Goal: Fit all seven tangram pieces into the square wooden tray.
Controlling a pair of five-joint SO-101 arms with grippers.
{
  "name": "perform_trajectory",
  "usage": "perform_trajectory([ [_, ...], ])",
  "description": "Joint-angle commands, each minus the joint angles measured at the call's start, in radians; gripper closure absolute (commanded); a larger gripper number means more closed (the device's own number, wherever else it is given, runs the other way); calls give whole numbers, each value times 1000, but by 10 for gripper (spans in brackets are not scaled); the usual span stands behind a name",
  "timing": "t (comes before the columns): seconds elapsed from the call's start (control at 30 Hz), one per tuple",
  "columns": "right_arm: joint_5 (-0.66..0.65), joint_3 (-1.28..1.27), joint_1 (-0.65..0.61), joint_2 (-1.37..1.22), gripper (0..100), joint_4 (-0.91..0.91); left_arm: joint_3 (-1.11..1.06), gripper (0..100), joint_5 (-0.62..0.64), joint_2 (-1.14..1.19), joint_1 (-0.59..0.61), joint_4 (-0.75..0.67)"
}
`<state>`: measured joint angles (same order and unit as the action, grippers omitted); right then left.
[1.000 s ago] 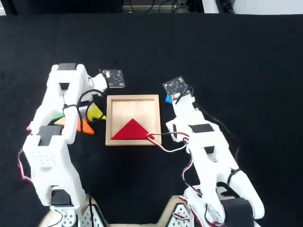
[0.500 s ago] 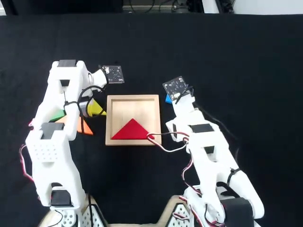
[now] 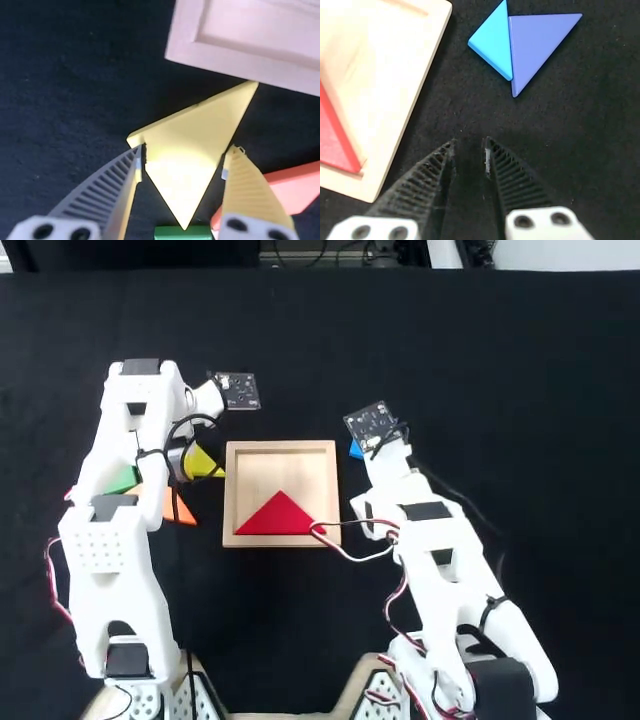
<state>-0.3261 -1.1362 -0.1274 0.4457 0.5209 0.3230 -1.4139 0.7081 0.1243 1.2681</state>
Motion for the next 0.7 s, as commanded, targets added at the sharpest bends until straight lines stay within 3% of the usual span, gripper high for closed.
perform_trajectory([
  [0.0, 3, 4, 11, 27, 905, -17, 68, 739, 61, 57, 19, 14],
  [0.67, 3, 4, 9, 27, 906, -17, 277, 726, 112, 48, 12, 184],
])
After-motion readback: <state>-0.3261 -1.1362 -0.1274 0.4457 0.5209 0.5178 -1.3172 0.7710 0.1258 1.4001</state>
